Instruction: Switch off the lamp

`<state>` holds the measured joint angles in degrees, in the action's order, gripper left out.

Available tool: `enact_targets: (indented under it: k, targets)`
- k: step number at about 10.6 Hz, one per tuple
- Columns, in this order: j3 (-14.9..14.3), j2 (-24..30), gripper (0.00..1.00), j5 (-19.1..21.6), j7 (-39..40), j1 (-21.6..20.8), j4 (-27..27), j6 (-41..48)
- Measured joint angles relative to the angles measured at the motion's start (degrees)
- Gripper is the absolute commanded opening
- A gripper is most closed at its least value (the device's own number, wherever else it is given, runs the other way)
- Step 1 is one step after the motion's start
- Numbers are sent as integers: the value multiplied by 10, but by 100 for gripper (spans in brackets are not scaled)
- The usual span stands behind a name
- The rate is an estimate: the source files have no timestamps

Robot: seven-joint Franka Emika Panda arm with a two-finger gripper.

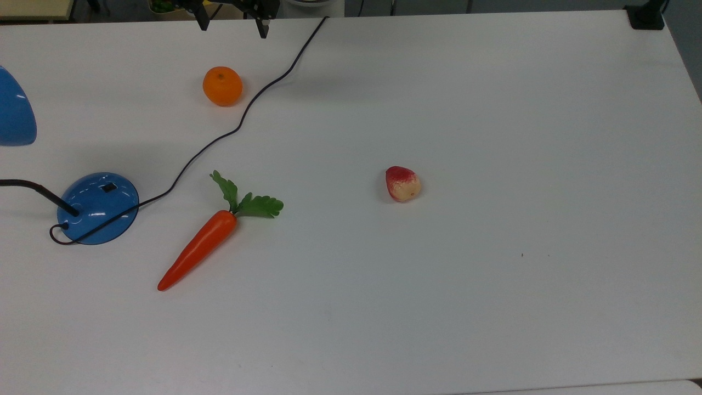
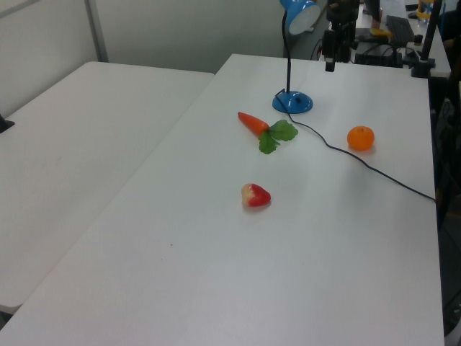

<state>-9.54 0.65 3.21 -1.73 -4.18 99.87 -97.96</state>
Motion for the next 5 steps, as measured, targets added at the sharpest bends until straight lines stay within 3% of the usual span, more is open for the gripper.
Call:
enact_targets:
  k: [5]
  targets:
    - [0,-10,100,0,10,1,-17,7]
